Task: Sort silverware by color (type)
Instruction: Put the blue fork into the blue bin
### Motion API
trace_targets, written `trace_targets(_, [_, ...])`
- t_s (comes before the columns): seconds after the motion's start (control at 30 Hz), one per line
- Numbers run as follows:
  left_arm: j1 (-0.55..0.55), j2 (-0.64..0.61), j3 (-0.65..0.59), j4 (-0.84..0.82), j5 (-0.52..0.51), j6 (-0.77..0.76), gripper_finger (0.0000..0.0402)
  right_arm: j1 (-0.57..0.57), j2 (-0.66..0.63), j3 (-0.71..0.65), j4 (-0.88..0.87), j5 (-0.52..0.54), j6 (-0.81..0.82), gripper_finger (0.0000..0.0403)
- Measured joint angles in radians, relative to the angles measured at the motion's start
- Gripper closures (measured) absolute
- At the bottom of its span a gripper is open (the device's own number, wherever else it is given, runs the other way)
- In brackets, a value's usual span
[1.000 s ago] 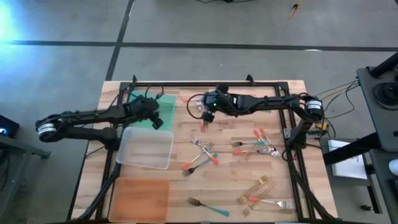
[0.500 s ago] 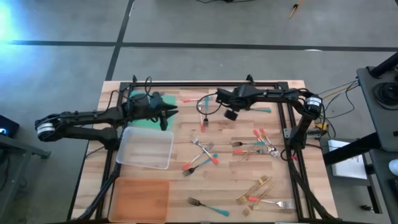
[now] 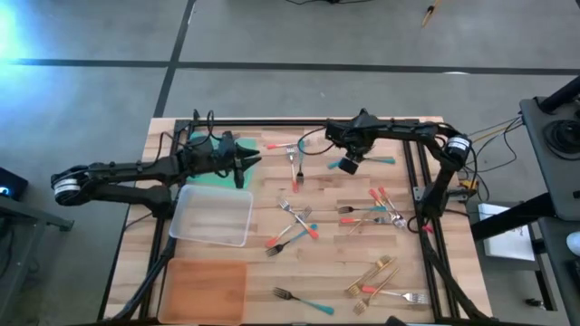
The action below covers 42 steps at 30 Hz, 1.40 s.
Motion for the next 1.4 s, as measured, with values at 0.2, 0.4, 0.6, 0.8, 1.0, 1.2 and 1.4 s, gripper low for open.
trace_targets(0.2, [0.0, 0.0, 0.008, 0.004, 0.0, 0.027, 0.031, -0.065, 0.0, -0.046, -0.001, -0.062, -0.051, 0.0303])
trace_targets(0.4, [0.001, 0.0, 0.011, 0.004, -0.001, 0.04, 0.031, -0.121, 0.0, -0.096, 0.0, -0.07, -0.073, 0.0303])
trace_targets(0.6, [0.001, 0.0, 0.011, 0.004, -0.001, 0.06, 0.031, -0.177, 0.0, -0.156, 0.002, -0.069, -0.071, 0.0303])
trace_targets(0.8, [0.001, 0.0, 0.011, 0.004, -0.001, 0.063, 0.031, -0.198, 0.0, -0.183, 0.007, -0.071, -0.133, 0.0303])
trace_targets(1.0, [0.001, 0.0, 0.011, 0.004, -0.002, 0.063, 0.031, -0.229, 0.0, -0.183, 0.046, -0.07, -0.178, 0.0303])
trace_targets(1.2, [0.001, 0.0, 0.011, 0.004, -0.002, 0.063, 0.031, -0.26, 0.0, -0.183, 0.069, -0.091, -0.184, 0.0303])
trace_targets(1.4, [0.001, 0.0, 0.011, 0.004, -0.002, 0.063, 0.031, -0.261, 0.0, -0.183, 0.127, -0.176, -0.213, 0.0303])
